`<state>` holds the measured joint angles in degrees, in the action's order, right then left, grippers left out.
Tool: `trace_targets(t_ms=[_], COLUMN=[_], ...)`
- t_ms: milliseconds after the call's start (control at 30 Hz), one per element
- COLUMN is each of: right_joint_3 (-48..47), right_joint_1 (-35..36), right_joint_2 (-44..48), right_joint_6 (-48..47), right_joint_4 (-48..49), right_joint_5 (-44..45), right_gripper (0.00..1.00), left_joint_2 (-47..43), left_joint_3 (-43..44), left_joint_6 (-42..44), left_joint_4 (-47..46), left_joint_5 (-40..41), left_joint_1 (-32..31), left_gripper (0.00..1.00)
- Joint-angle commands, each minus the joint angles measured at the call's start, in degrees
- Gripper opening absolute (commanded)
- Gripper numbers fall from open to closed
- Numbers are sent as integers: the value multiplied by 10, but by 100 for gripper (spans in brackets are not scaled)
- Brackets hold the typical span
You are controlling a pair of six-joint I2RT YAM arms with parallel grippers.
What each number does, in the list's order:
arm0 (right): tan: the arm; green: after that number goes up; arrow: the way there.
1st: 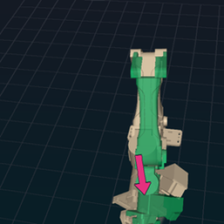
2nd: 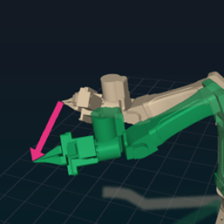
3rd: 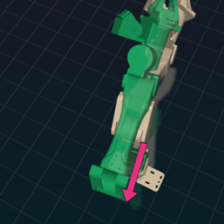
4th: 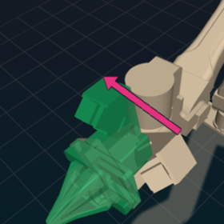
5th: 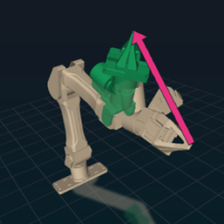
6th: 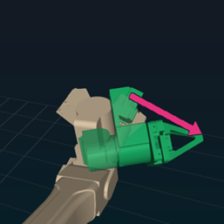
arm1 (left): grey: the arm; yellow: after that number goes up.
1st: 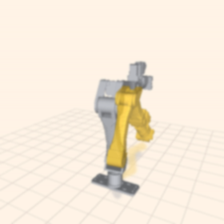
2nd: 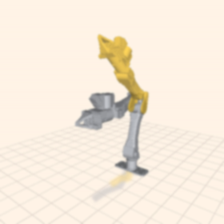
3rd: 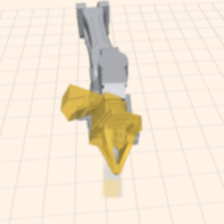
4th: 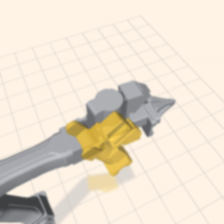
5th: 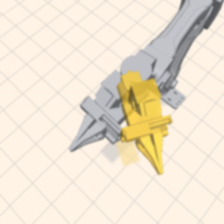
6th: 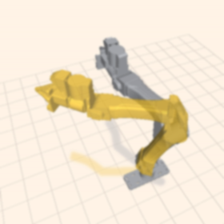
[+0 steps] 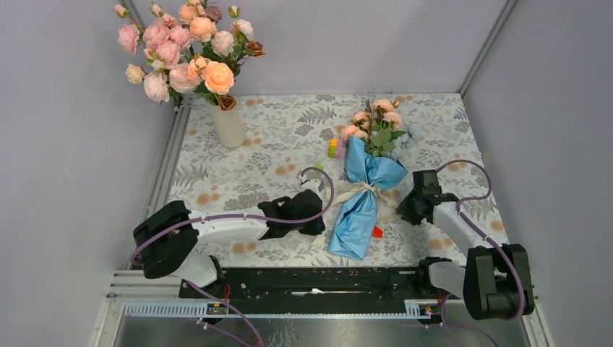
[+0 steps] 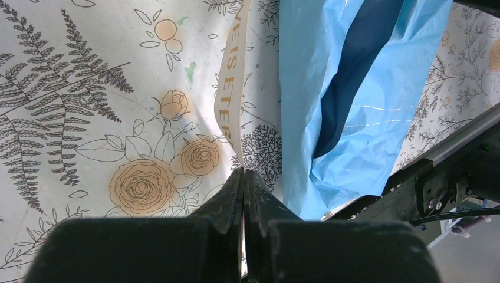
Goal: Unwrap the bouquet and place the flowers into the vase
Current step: Untie the ribbon from the wrapping paper.
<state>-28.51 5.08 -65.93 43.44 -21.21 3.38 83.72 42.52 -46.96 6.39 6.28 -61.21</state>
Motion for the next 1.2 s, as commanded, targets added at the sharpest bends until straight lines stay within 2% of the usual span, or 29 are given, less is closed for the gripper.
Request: trace_targets(t_ms=[0,100,333,533,633,867,1067,1167], right_joint_3=[1,0,1,-40,-72,-167,-215,-235], right_joint_1=[-2,-2,-2,-2,-2,-2,-3,-2], right_joint_2=[-18,-30,21,130,144,56,3,-21], right_joint_6=[7,12,23,23,21,4,36,42], right_joint_4=[28,32,18,-13,-12,-1,39,59], right_joint_5=[-7,-17,-30,-6,6,4,-65,-74], right_gripper=[32,26,0,0,0,0,0,0], left_joint_2=[-12,-13,-21,-26,-31,-23,-29,-32], left_joint_3=[18,19,18,19,18,35,35,31], left_joint_6=[5,6,10,14,16,28,26,23], left_joint_4=[-11,-11,-5,2,4,10,15,16], left_joint_5=[8,8,10,13,14,-1,3,2], left_joint_1=[3,4,8,11,15,18,19,19], left_gripper=[0,0,0,0,0,0,0,0])
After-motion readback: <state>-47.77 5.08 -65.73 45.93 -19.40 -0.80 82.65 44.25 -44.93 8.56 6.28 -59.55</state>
